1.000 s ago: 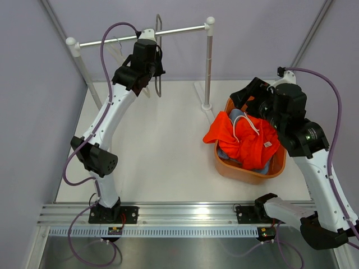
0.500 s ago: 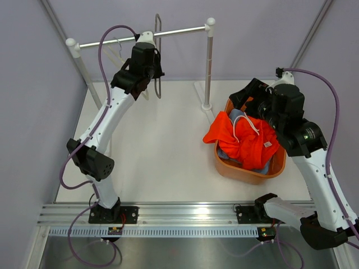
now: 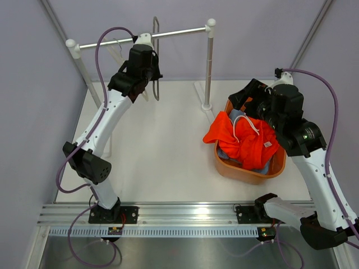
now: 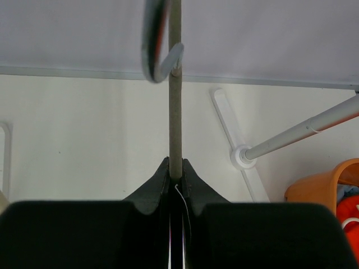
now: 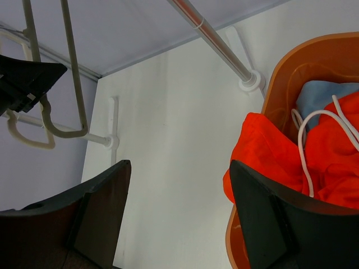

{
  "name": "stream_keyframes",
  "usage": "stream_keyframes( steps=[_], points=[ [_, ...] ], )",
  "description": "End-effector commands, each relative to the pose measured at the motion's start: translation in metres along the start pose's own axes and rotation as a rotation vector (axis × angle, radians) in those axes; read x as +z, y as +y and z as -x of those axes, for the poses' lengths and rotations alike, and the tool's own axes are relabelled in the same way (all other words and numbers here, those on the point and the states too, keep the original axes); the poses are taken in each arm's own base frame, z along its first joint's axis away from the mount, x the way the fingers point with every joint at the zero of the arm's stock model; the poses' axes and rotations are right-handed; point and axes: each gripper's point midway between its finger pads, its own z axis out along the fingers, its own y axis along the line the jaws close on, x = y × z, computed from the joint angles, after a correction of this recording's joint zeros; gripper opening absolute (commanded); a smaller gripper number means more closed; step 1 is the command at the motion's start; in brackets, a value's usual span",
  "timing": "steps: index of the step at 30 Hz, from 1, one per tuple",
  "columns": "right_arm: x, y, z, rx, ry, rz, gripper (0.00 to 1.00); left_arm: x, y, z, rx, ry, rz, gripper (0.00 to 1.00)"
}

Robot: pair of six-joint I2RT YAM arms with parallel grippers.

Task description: Remove the shorts from the hanger

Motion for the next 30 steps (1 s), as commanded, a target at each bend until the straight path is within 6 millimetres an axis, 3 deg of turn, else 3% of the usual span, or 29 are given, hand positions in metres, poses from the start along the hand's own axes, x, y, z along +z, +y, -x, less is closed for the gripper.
stream_keyframes(
  steps=[1, 12, 17, 23, 28, 29, 30],
  points=[
    [-0.004, 0.007, 0.009, 0.005, -0.037, 0.035, 0.8, -0.02, -0.003, 0.025, -0.011, -0.077, -0.032, 0.11],
    [0.0, 0.006, 0.007, 0.008, -0.031, 0.029, 0.8, -0.031, -0.01, 0.03, 0.026, -0.106, -0.058, 0.21],
    [0.001, 0.004, 0.007, 0.003, -0.029, 0.023, 0.8, -0.049, -0.018, 0.041, 0.048, -0.152, -0.076, 0.29],
    [-0.001, 0.003, 0.009, -0.004, -0.04, 0.02, 0.81, -0.078, -0.023, 0.055, 0.098, -0.221, -0.026, 0.53],
    [-0.006, 0.003, 0.012, -0.021, -0.056, 0.021, 0.84, -0.107, -0.015, 0.06, 0.141, -0.255, 0.087, 0.73],
    [-0.008, 0.004, 0.013, -0.028, -0.061, 0.027, 0.87, -0.111, -0.014, 0.06, 0.145, -0.259, 0.101, 0.96],
    [-0.008, 0.003, 0.012, -0.034, -0.061, 0.029, 0.89, -0.115, -0.013, 0.058, 0.158, -0.257, 0.114, 0.99]
  ],
)
